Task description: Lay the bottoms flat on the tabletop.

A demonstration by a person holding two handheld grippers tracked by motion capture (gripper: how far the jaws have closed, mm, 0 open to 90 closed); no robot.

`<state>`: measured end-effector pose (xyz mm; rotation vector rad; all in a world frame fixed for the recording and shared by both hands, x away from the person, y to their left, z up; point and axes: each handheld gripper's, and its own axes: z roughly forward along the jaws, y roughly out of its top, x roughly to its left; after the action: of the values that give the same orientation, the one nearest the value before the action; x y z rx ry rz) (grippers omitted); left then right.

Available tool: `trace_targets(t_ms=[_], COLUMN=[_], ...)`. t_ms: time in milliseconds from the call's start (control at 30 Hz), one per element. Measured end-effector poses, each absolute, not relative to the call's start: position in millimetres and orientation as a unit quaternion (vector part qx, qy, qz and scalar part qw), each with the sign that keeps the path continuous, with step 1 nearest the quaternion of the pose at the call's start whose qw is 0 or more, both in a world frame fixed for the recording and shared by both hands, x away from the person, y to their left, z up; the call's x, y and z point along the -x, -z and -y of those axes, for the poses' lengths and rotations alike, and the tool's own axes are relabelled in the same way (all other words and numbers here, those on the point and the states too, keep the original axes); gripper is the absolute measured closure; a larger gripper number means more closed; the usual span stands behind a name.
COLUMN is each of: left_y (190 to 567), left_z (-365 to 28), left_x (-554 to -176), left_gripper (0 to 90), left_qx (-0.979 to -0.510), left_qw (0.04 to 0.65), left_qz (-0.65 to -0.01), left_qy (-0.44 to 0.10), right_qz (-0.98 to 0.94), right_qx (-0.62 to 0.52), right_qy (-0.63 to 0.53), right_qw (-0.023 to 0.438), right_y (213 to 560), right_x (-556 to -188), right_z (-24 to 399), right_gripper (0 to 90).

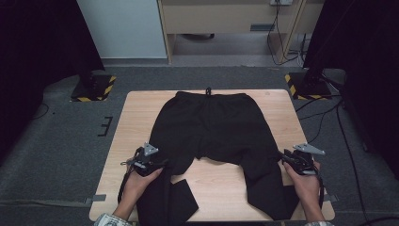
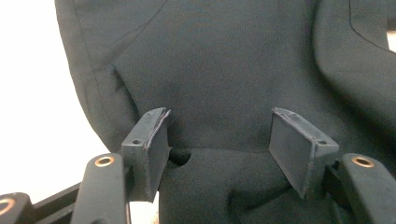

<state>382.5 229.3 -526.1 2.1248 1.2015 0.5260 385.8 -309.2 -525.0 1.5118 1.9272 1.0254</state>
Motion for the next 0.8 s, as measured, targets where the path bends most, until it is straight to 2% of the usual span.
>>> trace_targets(t_ms=[133,233,400,433,500,633,700,733,800], left_y=[526,527,527,527,527,526,526,526,527], left_z=[-229,-229,-229,-229,-229,-229,-229,-229,-230], left_x=[-382,-382,-382,-382,-382,-382,-383,-383,-383], left_gripper=[36.2,36.2,36.2,36.2,36.1,36.1,36.0,35.9,35.7], left_qx=[-0.807,-0.807,-0.808,-0.808,-0.808,-0.809,-0.809,-0.809,-0.809], left_qw=[0.317,0.316,0.317,0.317,0.317,0.316,0.317,0.317,0.319], left_qz=[-0.456,-0.455,-0.454,-0.454,-0.453,-0.453,-0.453,-0.453,-0.452], left_qy=[-0.201,-0.203,-0.202,-0.202,-0.202,-0.201,-0.200,-0.200,-0.200], right_qz=[-0.712,-0.734,-0.745,-0.744,-0.748,-0.764,-0.755,-0.755,-0.741], right_qx=[-0.548,-0.540,-0.532,-0.532,-0.530,-0.514,-0.522,-0.522,-0.537], right_qy=[-0.370,-0.346,-0.333,-0.334,-0.338,-0.325,-0.329,-0.329,-0.336], right_qw=[0.236,0.224,0.227,0.228,0.212,0.216,0.222,0.222,0.222], right_y=[528,531,532,532,531,529,523,523,518], right_x=[-397,-406,-409,-410,-415,-430,-452,-452,-480], right_z=[305,296,289,288,289,286,283,283,275], right_gripper=[61.4,66.2,67.5,70.1,88.9,89.5,89.4,89.4,88.5])
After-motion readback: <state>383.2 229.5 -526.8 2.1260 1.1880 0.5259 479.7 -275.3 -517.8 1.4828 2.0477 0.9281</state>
